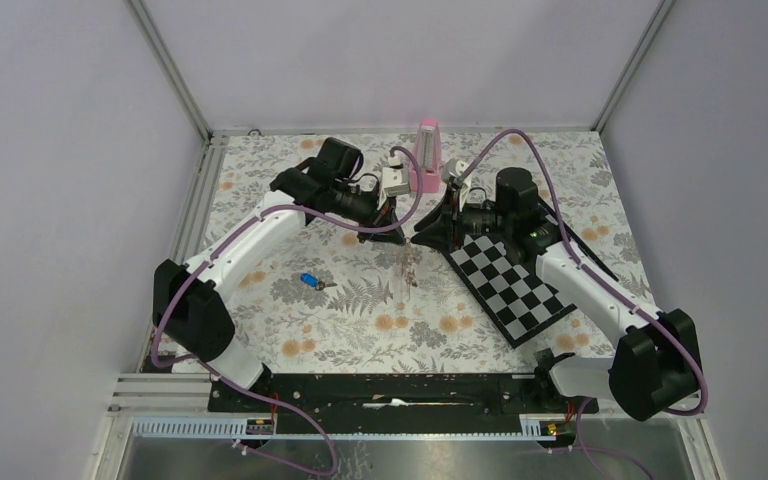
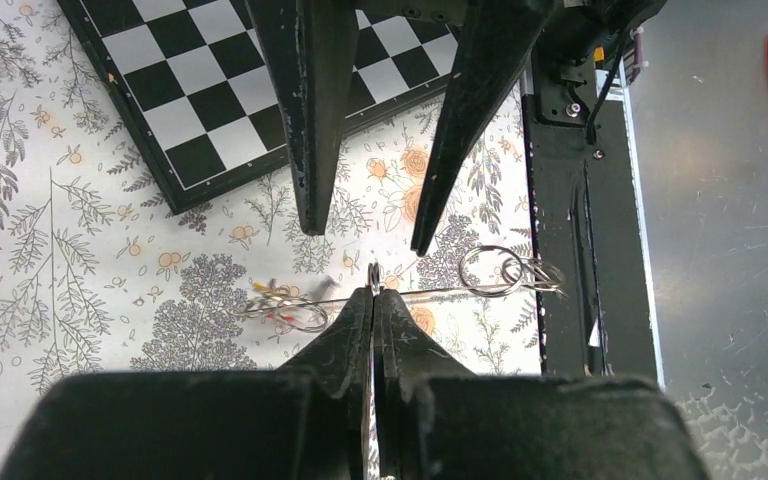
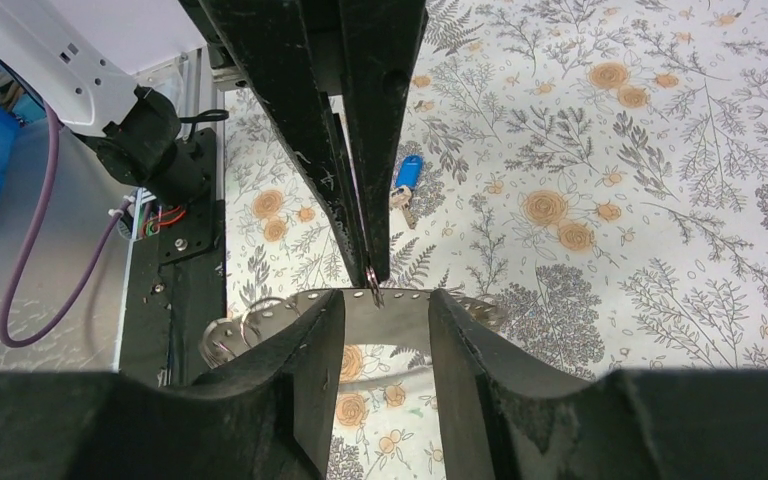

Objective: Put the keys on the keyring

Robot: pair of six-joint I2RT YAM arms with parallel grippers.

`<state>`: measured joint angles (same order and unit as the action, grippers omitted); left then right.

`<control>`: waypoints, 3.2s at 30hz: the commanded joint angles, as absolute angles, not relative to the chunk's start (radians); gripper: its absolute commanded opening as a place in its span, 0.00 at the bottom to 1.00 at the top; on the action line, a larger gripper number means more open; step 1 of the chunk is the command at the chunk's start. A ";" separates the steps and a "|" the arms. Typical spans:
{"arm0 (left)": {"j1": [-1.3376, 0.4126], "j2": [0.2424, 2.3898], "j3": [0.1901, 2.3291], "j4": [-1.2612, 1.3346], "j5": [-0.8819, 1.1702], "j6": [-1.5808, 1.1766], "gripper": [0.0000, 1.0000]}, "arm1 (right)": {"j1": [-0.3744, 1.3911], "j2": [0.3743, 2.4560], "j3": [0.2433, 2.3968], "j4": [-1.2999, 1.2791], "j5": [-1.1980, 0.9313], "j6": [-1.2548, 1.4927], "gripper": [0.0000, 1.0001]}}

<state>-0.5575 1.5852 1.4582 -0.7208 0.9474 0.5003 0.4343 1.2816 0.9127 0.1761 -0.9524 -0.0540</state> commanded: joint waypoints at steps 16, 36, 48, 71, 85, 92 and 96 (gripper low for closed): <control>-0.576 1.581 1.509 -0.723 1.009 0.515 0.00 | 0.480 1.278 0.891 0.181 -0.973 -0.118 0.34; -0.536 1.596 1.496 -0.673 1.102 0.456 0.17 | 0.490 1.279 0.937 0.167 -0.944 -0.061 0.00; -0.414 1.419 1.061 0.297 1.200 -0.328 0.46 | 0.409 1.280 0.911 0.427 -0.988 0.289 0.00; -0.449 1.466 0.990 0.518 1.166 -0.476 0.21 | 0.399 1.306 0.836 0.658 -1.011 0.458 0.00; -0.453 1.470 0.989 0.518 1.167 -0.482 0.00 | 0.392 1.297 0.818 0.678 -1.006 0.453 0.00; -0.480 1.458 1.152 -0.039 1.149 0.030 0.00 | 0.391 1.263 0.834 0.500 -0.983 0.252 0.30; -0.512 1.453 1.290 -0.404 1.055 0.454 0.00 | 0.391 1.233 0.863 0.325 -0.964 0.058 0.45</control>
